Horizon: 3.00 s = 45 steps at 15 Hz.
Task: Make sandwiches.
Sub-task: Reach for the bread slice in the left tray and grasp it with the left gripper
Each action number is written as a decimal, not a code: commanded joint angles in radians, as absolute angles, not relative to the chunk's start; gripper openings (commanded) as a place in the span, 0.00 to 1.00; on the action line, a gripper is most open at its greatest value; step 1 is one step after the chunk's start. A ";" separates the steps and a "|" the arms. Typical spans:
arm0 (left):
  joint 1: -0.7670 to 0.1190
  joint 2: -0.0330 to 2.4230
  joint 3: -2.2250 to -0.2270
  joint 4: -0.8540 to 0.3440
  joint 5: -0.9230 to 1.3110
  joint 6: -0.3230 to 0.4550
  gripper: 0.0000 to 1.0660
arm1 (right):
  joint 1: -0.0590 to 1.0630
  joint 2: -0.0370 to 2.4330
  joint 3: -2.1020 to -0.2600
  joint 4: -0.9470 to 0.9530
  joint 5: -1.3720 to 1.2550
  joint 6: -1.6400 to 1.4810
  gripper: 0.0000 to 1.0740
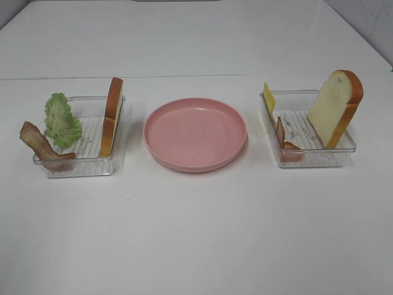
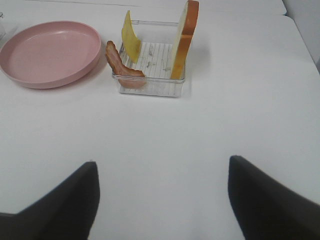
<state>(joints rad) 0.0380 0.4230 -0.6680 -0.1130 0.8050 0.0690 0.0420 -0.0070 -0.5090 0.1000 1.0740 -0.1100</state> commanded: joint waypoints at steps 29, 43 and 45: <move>-0.433 2.104 -1.879 0.090 1.136 -0.383 0.72 | 0.036 -0.021 -0.506 0.099 1.064 -0.114 0.64; -0.430 2.207 -1.879 0.131 1.106 -0.417 0.30 | 0.036 -0.021 -0.506 0.099 1.064 -0.114 0.64; -0.430 2.207 -1.879 0.131 1.105 -0.422 0.13 | 0.036 -0.021 -0.506 0.099 1.064 -0.114 0.64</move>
<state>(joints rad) -0.4290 2.2100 -1.8770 0.1240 1.1120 -0.4150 0.0420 -0.0070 -0.5090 0.1000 1.0740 -0.1100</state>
